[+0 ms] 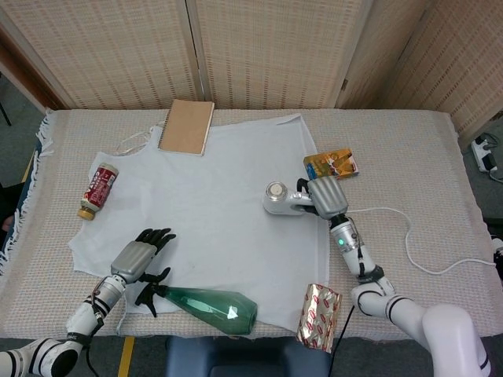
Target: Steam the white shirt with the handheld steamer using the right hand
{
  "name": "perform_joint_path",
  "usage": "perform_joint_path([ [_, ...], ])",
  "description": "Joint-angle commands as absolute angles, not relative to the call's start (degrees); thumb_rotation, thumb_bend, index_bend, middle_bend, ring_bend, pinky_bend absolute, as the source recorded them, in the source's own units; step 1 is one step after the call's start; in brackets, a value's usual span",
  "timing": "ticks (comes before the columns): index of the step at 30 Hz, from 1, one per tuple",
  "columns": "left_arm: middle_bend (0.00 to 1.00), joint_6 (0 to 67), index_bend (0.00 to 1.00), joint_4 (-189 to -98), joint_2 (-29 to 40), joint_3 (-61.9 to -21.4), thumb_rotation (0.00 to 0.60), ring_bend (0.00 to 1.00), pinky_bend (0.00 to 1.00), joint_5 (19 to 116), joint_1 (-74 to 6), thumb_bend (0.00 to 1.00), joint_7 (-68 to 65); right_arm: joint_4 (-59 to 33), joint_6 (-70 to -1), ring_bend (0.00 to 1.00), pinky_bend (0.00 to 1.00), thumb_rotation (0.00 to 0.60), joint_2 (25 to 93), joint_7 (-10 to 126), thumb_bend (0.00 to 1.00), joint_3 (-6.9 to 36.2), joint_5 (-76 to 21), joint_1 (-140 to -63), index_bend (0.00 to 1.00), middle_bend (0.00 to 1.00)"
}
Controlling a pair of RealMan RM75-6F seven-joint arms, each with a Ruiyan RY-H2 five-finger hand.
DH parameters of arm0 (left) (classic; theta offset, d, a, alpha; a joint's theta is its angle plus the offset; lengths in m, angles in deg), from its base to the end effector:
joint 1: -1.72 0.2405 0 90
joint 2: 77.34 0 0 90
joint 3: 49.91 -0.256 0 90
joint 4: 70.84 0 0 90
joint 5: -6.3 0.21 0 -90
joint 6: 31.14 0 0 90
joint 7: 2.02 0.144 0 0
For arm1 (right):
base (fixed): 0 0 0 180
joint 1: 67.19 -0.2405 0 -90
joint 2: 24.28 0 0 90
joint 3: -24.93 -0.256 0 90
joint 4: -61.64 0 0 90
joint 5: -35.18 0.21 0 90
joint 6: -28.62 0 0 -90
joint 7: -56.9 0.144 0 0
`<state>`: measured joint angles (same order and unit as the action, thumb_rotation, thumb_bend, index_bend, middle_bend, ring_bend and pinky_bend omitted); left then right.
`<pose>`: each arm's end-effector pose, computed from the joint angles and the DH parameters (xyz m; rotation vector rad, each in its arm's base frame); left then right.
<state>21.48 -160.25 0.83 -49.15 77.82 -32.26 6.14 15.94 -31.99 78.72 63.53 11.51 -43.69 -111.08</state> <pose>-0.2271 0.2887 0.0118 -1.9272 -1.1222 -0.7623 -0.1926 -0.4107 -0.0116 1.6478 -0.8133 1.1072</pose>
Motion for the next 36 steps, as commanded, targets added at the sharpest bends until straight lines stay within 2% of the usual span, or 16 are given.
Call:
perform_joint_path([
  [1, 0.05, 23.9, 0.12, -161.3, -0.3, -48.3, 0.386, 0.00, 0.00, 79.7, -31.3, 0.44, 4.3, 5.1, -35.6, 0.84, 0.98, 0.600, 68.9, 61.2, 0.98, 12.4, -42.4, -104.9, 0.78, 0.80],
  [5, 0.05, 26.0, 0.12, -163.0, -2.0, -47.8, 0.389, 0.00, 0.00, 80.8, -30.5, 0.43, 3.1, 0.1, -36.4, 0.83, 0.98, 0.600, 62.8, 60.5, 0.97, 13.0, -39.6, -100.1, 0.78, 0.80],
  [8, 0.05, 27.0, 0.12, -164.2, -3.0, -47.7, 0.386, 0.00, 0.00, 81.1, -29.9, 0.43, 2.9, -0.2, -35.2, 0.82, 0.98, 0.600, 60.8, 62.0, 0.96, 13.4, -37.3, -97.8, 0.77, 0.80],
  [13, 0.05, 28.5, 0.12, -165.9, -4.2, -47.6, 0.386, 0.00, 0.00, 81.0, -28.8, 0.43, 3.0, 3.6, -33.0, 0.80, 0.98, 0.600, 61.1, 65.4, 0.90, 13.9, -35.6, -96.0, 0.77, 0.80],
  [19, 0.05, 29.9, 0.12, -167.2, -5.3, -47.4, 0.386, 0.00, 0.00, 80.7, -27.6, 0.43, 3.1, 9.7, -30.0, 0.73, 0.96, 0.600, 64.4, 70.3, 0.81, 14.1, -35.6, -96.1, 0.70, 0.76],
  [21, 0.05, 30.3, 0.12, -167.3, -5.5, -47.4, 0.387, 0.00, 0.00, 80.6, -27.3, 0.43, 2.9, 10.8, -28.8, 0.68, 0.89, 0.600, 65.1, 71.7, 0.71, 14.3, -35.9, -96.4, 0.62, 0.71],
  [22, 0.05, 30.5, 0.12, -167.3, -5.6, -47.4, 0.388, 0.00, 0.00, 80.7, -27.1, 0.43, 2.9, 10.9, -27.9, 0.61, 0.81, 0.600, 65.0, 72.2, 0.54, 14.6, -36.1, -96.5, 0.47, 0.64],
  [23, 0.05, 30.7, 0.12, -167.2, -5.7, -47.4, 0.387, 0.00, 0.00, 80.8, -26.9, 0.43, 2.8, 10.8, -27.1, 0.53, 0.72, 0.600, 64.9, 72.4, 0.35, 14.7, -36.1, -96.5, 0.28, 0.53],
  [24, 0.05, 31.0, 0.12, -167.1, -5.7, -47.4, 0.387, 0.00, 0.00, 80.9, -26.7, 0.43, 2.6, 10.3, -26.4, 0.44, 0.63, 0.600, 64.6, 72.8, 0.19, 14.6, -36.0, -96.6, 0.14, 0.43],
  [25, 0.05, 31.2, 0.12, -167.0, -5.8, -47.5, 0.388, 0.00, 0.00, 81.0, -26.5, 0.43, 2.5, 9.8, -26.1, 0.33, 0.52, 0.600, 64.3, 73.2, 0.07, 14.6, -36.0, -96.6, 0.03, 0.30],
  [26, 0.05, 31.4, 0.12, -166.8, -5.8, -47.5, 0.385, 0.00, 0.00, 81.1, -26.3, 0.43, 2.2, 8.9, -25.5, 0.20, 0.41, 0.600, 63.7, 73.5, 0.01, 14.5, -35.9, -96.5, 0.00, 0.17],
  [28, 0.05, 31.5, 0.12, -166.6, -6.0, -47.5, 0.387, 0.00, 0.00, 81.3, -26.1, 0.43, 1.8, 6.9, -25.0, 0.05, 0.27, 0.600, 62.3, 74.2, 0.00, 14.4, -35.8, -96.3, 0.00, 0.03],
  [29, 0.05, 31.5, 0.12, -166.5, -6.1, -47.5, 0.392, 0.00, 0.00, 81.4, -26.0, 0.43, 1.6, 5.7, -24.8, 0.01, 0.21, 0.600, 61.5, 74.3, 0.00, 14.4, -35.8, -96.1, 0.00, 0.01],
  [32, 0.05, 31.6, 0.12, -166.2, -6.7, -47.4, 0.382, 0.00, 0.00, 81.3, -25.6, 0.43, 0.6, 0.7, -25.2, 0.00, 0.13, 0.600, 57.7, 73.7, 0.00, 14.9, -36.3, -95.0, 0.00, 0.00],
  [36, 0.05, 32.9, 0.12, -165.3, -6.9, -46.7, 0.386, 0.00, 0.00, 81.0, -24.6, 0.38, -1.2, -8.1, -29.5, 0.00, 0.11, 0.600, 51.5, 71.9, 0.00, 16.5, -39.1, -92.2, 0.00, 0.00],
])
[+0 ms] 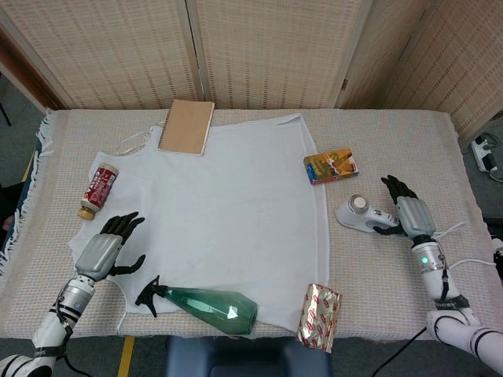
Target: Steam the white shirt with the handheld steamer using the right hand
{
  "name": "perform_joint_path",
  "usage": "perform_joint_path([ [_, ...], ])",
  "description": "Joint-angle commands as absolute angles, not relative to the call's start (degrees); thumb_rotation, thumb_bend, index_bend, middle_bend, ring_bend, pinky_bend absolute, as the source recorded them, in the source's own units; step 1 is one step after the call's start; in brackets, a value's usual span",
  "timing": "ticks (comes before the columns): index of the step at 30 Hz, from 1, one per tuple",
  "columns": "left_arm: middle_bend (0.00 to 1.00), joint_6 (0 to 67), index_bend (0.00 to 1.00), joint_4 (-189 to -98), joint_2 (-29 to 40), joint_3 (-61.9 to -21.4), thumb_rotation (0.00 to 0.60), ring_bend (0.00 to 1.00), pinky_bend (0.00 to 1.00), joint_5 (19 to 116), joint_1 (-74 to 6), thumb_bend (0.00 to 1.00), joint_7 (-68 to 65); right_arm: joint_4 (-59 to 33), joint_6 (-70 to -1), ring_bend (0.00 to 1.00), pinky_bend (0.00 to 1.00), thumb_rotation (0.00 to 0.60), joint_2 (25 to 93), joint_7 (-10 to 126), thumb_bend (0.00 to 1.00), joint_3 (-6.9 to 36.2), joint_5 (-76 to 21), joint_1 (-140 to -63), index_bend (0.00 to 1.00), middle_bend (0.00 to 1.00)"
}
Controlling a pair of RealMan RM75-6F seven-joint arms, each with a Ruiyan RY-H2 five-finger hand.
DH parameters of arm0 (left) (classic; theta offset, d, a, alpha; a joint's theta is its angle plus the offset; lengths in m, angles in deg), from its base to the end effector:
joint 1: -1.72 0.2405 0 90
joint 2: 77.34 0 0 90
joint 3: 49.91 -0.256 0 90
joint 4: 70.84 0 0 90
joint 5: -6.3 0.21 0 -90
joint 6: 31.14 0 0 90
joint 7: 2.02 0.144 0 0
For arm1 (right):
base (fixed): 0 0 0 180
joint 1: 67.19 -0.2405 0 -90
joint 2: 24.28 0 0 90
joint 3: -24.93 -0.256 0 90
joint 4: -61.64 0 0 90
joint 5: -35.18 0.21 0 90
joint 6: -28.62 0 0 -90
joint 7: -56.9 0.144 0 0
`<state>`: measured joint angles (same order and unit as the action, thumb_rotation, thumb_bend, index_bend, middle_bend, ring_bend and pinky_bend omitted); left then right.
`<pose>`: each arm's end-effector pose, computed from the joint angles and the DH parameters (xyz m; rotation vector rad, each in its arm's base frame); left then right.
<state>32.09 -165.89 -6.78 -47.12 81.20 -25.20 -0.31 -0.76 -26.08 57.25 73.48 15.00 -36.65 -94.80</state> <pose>-0.2410 0.2765 0.0738 -1.6924 -1.1292 -0.9300 -0.3302 -0.3441 0.0854 1.4026 -1.1920 0.8961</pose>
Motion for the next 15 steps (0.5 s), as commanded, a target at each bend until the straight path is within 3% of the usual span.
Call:
perform_joint_path([
  [1, 0.05, 33.3, 0.12, -165.1, -6.8, -46.5, 0.386, 0.00, 0.00, 80.8, -24.4, 0.36, -1.6, -9.7, -31.0, 0.00, 0.11, 0.600, 50.3, 71.2, 0.00, 16.9, -40.0, -91.4, 0.00, 0.00],
  [6, 0.05, 36.4, 0.09, -164.6, -7.7, -45.3, 0.420, 0.00, 0.00, 78.0, -22.2, 0.31, -0.4, -16.7, -42.0, 0.03, 0.19, 0.600, 45.6, 67.6, 0.00, 18.3, -44.6, -86.4, 0.00, 0.03],
  [8, 0.05, 38.6, 0.09, -164.5, -7.8, -44.7, 0.500, 0.00, 0.00, 76.6, -21.0, 0.31, 0.8, -18.7, -45.3, 0.10, 0.28, 0.600, 44.2, 67.6, 0.06, 18.8, -45.8, -84.6, 0.00, 0.11],
  [11, 0.07, 43.6, 0.12, -163.7, -8.0, -44.2, 0.594, 0.02, 0.02, 77.2, -18.4, 0.31, 0.5, -22.0, -49.4, 0.17, 0.33, 0.600, 41.3, 67.1, 0.21, 19.7, -46.9, -81.6, 0.03, 0.20],
  [15, 0.11, 49.7, 0.14, -162.6, -8.2, -44.5, 0.600, 0.06, 0.05, 78.9, -14.9, 0.31, 1.0, -26.4, -51.9, 0.18, 0.34, 0.600, 37.0, 66.7, 0.25, 21.7, -48.4, -78.5, 0.06, 0.24],
])
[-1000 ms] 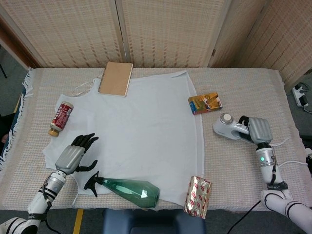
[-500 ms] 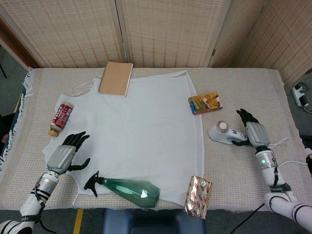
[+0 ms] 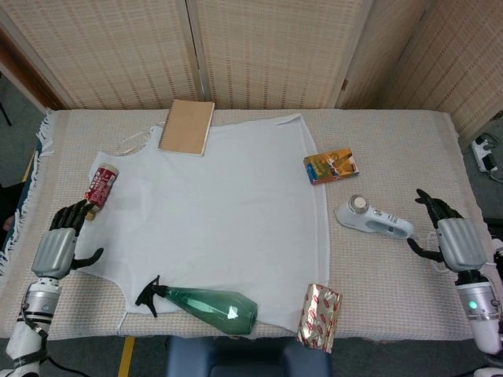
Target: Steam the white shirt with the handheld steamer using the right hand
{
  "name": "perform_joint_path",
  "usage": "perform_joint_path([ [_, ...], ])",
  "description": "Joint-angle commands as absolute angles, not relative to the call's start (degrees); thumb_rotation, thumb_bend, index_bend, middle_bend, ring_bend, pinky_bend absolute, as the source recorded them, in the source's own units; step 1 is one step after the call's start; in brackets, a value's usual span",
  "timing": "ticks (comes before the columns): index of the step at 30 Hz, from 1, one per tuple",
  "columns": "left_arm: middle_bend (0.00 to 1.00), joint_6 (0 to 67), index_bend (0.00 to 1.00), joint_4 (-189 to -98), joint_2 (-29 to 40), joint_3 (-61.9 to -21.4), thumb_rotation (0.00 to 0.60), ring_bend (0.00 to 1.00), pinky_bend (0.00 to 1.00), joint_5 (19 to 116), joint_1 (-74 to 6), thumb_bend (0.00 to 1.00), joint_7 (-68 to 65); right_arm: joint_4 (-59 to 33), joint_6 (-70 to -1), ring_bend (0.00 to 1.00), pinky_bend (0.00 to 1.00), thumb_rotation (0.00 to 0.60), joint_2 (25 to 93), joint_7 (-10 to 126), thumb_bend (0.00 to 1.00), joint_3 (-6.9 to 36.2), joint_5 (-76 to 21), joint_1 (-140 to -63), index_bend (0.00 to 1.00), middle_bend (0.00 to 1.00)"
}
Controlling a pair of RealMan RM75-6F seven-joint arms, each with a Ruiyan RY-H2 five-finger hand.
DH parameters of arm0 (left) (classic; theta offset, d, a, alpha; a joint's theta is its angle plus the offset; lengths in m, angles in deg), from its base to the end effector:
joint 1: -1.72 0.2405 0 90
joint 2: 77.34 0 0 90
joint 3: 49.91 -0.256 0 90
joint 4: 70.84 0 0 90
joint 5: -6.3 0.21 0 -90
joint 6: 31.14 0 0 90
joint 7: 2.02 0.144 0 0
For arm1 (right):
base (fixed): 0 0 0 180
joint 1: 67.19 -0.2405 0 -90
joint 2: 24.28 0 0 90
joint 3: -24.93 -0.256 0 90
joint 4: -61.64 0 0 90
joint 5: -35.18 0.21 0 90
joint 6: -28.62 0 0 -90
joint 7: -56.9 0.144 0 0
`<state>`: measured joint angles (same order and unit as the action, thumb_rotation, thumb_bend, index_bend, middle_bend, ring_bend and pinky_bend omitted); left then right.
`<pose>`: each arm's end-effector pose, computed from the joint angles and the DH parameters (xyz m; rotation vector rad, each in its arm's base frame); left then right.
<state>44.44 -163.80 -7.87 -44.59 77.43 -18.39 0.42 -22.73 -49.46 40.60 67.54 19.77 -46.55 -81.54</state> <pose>-0.2777 0.2661 0.1220 -1.3889 -1.0206 -0.9584 -0.3149 -0.2459 0.1657 1.4055 -0.9408 0.9971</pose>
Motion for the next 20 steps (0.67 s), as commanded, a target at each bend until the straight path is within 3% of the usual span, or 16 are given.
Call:
perform_joint_path([
  [1, 0.11, 50.8, 0.14, -162.5, -8.3, -44.8, 0.600, 0.06, 0.05, 79.1, -14.1, 0.31, 1.3, -27.3, -52.6, 0.18, 0.34, 0.600, 36.3, 66.3, 0.25, 22.0, -48.5, -77.8, 0.06, 0.24],
  [6, 0.11, 54.9, 0.14, -164.4, -10.0, -46.9, 0.600, 0.06, 0.03, 79.9, -9.8, 0.31, 4.1, -28.8, -56.2, 0.14, 0.34, 0.600, 35.2, 62.8, 0.25, 23.6, -49.4, -74.4, 0.04, 0.23],
  [13, 0.10, 59.8, 0.12, -168.1, -11.7, -49.3, 0.600, 0.05, 0.01, 83.5, -5.4, 0.25, 6.6, -27.6, -61.4, 0.06, 0.25, 0.600, 38.1, 61.0, 0.20, 24.1, -50.5, -70.7, 0.00, 0.19],
  [20, 0.10, 61.8, 0.12, -168.3, -10.9, -49.1, 0.600, 0.05, 0.01, 86.4, -4.0, 0.24, 7.4, -26.3, -60.7, 0.06, 0.24, 0.600, 38.9, 62.1, 0.18, 23.6, -50.6, -70.4, 0.00, 0.18],
])
